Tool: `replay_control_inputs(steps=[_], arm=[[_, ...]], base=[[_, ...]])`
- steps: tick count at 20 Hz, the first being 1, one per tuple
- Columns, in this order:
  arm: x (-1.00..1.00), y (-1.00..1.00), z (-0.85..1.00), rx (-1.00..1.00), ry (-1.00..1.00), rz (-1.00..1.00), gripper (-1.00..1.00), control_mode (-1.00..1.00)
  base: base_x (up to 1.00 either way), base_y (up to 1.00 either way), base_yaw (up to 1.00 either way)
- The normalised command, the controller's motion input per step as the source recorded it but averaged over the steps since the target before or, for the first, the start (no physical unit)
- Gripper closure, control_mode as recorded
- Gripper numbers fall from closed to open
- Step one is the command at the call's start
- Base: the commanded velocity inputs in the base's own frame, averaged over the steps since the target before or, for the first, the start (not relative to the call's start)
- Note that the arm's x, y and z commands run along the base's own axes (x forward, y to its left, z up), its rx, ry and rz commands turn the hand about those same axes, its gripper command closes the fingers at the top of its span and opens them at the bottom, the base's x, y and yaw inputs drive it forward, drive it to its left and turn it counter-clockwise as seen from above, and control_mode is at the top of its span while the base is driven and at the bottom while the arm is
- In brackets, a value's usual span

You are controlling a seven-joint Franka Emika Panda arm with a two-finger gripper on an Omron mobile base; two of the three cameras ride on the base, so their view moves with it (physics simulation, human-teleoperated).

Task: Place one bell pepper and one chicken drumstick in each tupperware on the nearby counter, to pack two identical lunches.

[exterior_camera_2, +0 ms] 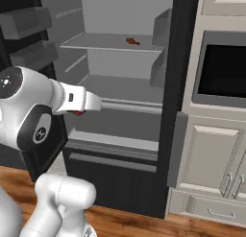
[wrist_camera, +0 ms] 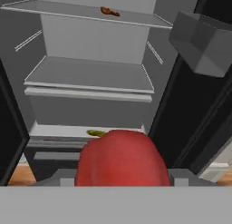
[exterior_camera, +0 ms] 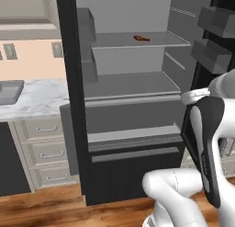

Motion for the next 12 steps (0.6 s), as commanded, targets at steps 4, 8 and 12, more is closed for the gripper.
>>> replay_control_inputs(steps=[4,8,12], arm=[[0.0,0.0,0.0,0.0,0.0,0.0,1.0,1.0],[0.0,0.0,0.0,0.0,0.0,0.0,1.0,1.0],[0.0,0.0,0.0,0.0,0.0,0.0,1.0,1.0]], base=[[-0.97,0.12,0.0],[-0.68,0.56,0.0],[-0.21,0.95,0.0]])
